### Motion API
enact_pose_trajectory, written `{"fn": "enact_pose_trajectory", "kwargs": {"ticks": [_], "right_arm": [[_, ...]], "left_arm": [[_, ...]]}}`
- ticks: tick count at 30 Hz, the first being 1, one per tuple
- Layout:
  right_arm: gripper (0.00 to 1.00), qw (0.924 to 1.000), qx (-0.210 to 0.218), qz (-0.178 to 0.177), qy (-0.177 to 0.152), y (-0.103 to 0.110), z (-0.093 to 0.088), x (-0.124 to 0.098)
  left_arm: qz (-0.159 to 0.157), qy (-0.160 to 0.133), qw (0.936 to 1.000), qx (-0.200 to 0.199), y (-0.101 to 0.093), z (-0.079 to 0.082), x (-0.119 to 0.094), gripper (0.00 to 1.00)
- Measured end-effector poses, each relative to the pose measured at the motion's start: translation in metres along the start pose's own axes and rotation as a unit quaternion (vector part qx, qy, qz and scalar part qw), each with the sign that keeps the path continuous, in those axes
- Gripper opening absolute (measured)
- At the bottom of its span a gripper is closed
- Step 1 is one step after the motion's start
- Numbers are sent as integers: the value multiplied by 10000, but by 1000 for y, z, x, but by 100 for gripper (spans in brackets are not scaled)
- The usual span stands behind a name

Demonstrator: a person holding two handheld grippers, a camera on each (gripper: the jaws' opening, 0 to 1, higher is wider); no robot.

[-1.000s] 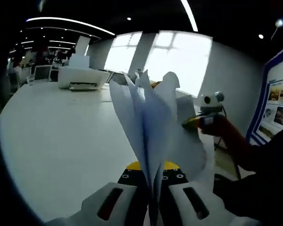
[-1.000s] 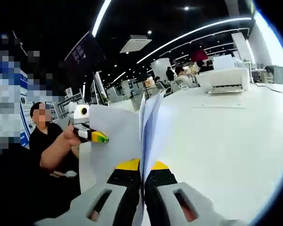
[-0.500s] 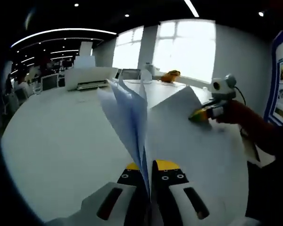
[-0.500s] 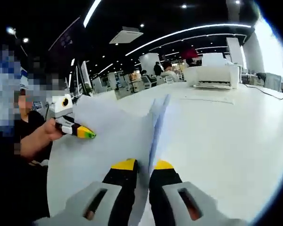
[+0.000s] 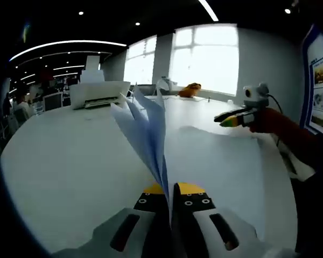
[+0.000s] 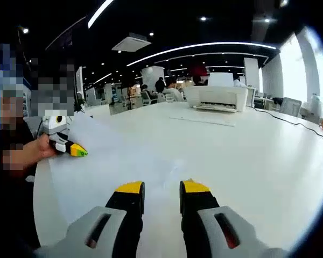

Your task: Organize the stack of printing papers by aligning and flattening the scattered papers on the table

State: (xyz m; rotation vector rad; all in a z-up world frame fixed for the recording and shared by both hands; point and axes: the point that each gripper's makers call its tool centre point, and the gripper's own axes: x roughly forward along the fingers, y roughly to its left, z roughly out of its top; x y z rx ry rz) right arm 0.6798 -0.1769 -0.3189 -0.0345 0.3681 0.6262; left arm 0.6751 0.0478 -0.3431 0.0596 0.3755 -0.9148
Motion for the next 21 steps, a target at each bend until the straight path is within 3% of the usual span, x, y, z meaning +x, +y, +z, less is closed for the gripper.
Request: {"fn": "enact_pose_trajectory", "kwargs": {"ticks": [4, 11, 21], "right_arm": [[23, 9999, -68, 29, -151, 6, 12, 2], [25, 9986, -313, 420, -52, 32, 17, 27], [25, 9949, -377, 908, 220, 55, -6, 61]], "left_arm": [[-35, 25, 10000, 23, -1, -1, 2, 7], [-279, 104, 9995, -102, 3, 0, 6, 7], [-411, 148, 9989, -181, 2, -1, 9, 7]]}}
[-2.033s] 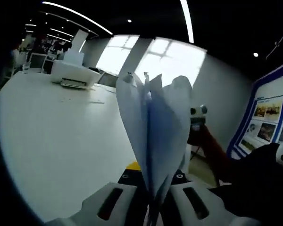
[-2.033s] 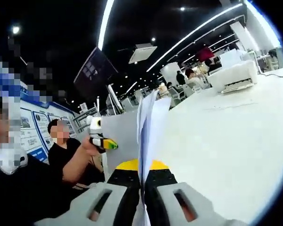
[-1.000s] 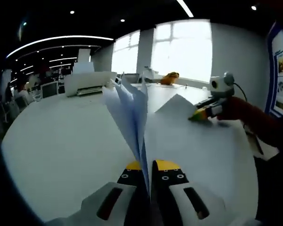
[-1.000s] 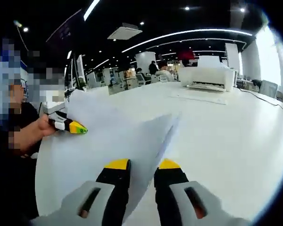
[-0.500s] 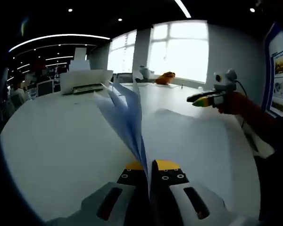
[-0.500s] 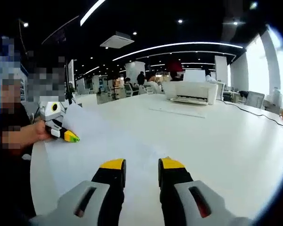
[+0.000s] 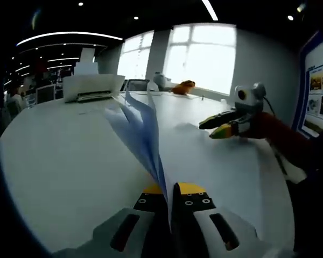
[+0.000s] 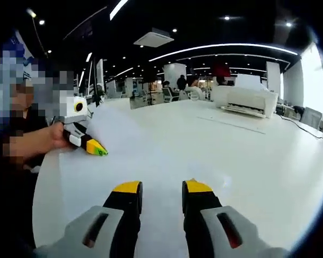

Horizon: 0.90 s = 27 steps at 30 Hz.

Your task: Organize the stack of printing papers by aligning and flattening the scattered papers on the table

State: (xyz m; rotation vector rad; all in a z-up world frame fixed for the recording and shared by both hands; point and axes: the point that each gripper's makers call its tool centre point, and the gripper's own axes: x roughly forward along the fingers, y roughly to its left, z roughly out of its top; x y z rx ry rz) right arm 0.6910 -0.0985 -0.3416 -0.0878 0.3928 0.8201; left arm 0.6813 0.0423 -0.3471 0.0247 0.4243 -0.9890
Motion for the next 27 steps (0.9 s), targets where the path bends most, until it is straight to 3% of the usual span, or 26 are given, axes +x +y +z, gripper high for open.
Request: {"fn": "enact_pose_trajectory", "kwargs": {"ticks": [5, 10, 17, 27], "right_arm": [[25, 9997, -108, -76, 198, -1, -11, 2], [25, 9995, -302, -55, -21, -2, -12, 2], [24, 9997, -227, 43, -97, -2, -12, 1], [24, 9996, -232, -33, -124, -2, -12, 0]], "left_arm": [[2, -3, 10000, 15, 0, 0, 0, 7], [59, -20, 10000, 4, 2, 0, 0, 9], [423, -82, 9990, -99, 18, 3, -5, 24], [827, -36, 9951, -544, 36, -4, -33, 28]]}}
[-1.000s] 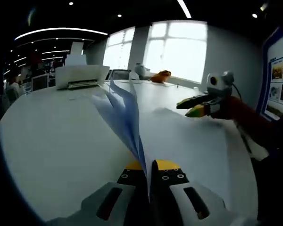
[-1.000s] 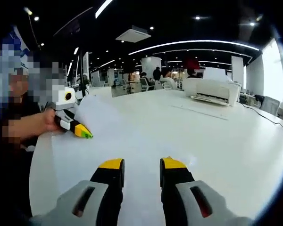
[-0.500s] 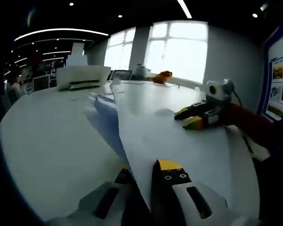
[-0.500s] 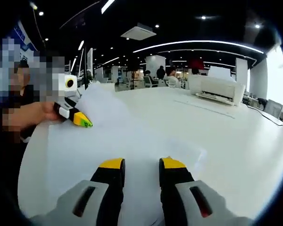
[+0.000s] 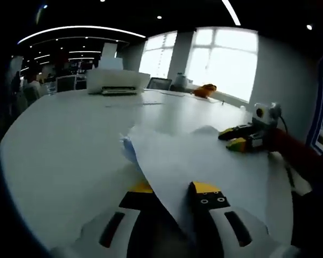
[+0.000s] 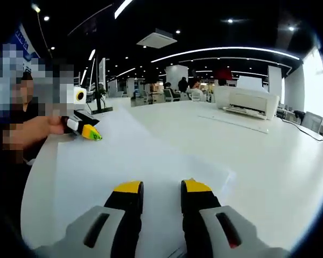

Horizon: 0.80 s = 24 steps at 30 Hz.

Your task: Organize the stack of printing papers by aligning and flattening the scattered papers on the table

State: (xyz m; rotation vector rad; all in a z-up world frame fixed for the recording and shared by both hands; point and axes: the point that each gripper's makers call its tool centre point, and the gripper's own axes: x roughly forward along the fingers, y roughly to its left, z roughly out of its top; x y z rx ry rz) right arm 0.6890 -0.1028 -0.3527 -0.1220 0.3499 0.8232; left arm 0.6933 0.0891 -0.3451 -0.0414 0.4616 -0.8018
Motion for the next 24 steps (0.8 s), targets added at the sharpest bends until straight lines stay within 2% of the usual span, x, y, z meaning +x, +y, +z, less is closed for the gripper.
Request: {"fn": "enact_pose_trajectory", "kwargs": {"ticks": [9, 15, 18, 20, 22, 24], "right_arm": [[24, 10000, 16, -7, -3, -1, 0, 0], [28, 10000, 80, 18, 0, 1, 0, 1], [27, 10000, 96, 13, 18, -1, 0, 0], [27, 9998, 192, 44, 49, -2, 1, 1], [31, 9996, 269, -2, 129, -5, 1, -1], [32, 9994, 344, -34, 76, -7, 3, -3]], "left_arm": [[299, -9, 9995, -69, 11, -4, -24, 28], [389, -201, 9990, 27, 10, 11, -37, 29], [387, -293, 9988, 76, 5, 19, -39, 29], [293, -342, 9989, 157, -4, 26, -38, 29], [239, -332, 9989, 228, -10, 28, -37, 29], [204, -319, 9988, 308, -15, 29, -37, 30]]}}
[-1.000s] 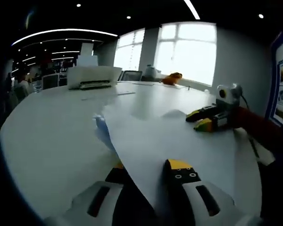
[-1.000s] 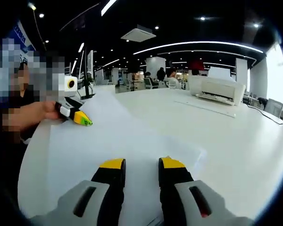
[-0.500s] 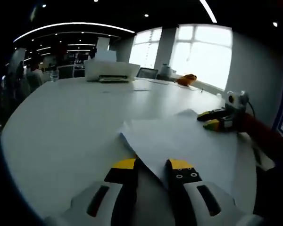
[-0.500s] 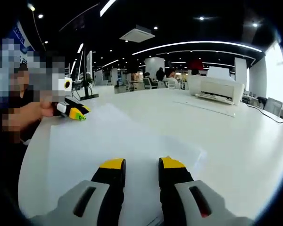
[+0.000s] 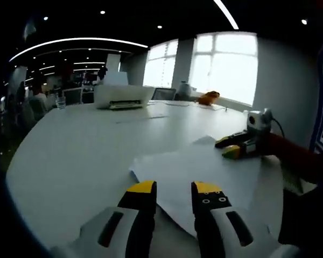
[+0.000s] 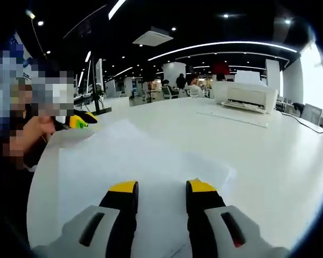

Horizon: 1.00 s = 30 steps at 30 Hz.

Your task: Organize the stack of printing papers by aligning and flattening the scattered papers on the table

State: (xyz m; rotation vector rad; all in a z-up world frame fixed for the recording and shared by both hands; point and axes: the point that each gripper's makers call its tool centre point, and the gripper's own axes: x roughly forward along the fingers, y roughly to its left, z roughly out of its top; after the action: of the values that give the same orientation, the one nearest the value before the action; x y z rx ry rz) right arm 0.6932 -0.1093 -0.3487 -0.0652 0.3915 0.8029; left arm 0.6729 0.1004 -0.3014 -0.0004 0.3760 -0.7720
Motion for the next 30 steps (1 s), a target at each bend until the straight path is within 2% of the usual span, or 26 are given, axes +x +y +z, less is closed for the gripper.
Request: {"fn": "enact_pose_trajectory", "kwargs": {"ticks": [6, 12, 21, 30], "right_arm": [[35, 9999, -85, -40, -138, 6, 7, -12], [39, 9993, -205, -208, -212, 16, 15, -36], [45, 9992, -219, -139, -317, 38, 23, -54], [46, 9993, -223, -71, -280, 50, 15, -65]], "left_arm": [[-106, -63, 9999, 113, -13, 8, -9, 33], [-54, -69, 9992, 382, -21, 6, -25, 44], [62, -247, 9993, 259, -18, -3, -47, 48], [161, -400, 9991, 47, -13, -14, -63, 52]]}}
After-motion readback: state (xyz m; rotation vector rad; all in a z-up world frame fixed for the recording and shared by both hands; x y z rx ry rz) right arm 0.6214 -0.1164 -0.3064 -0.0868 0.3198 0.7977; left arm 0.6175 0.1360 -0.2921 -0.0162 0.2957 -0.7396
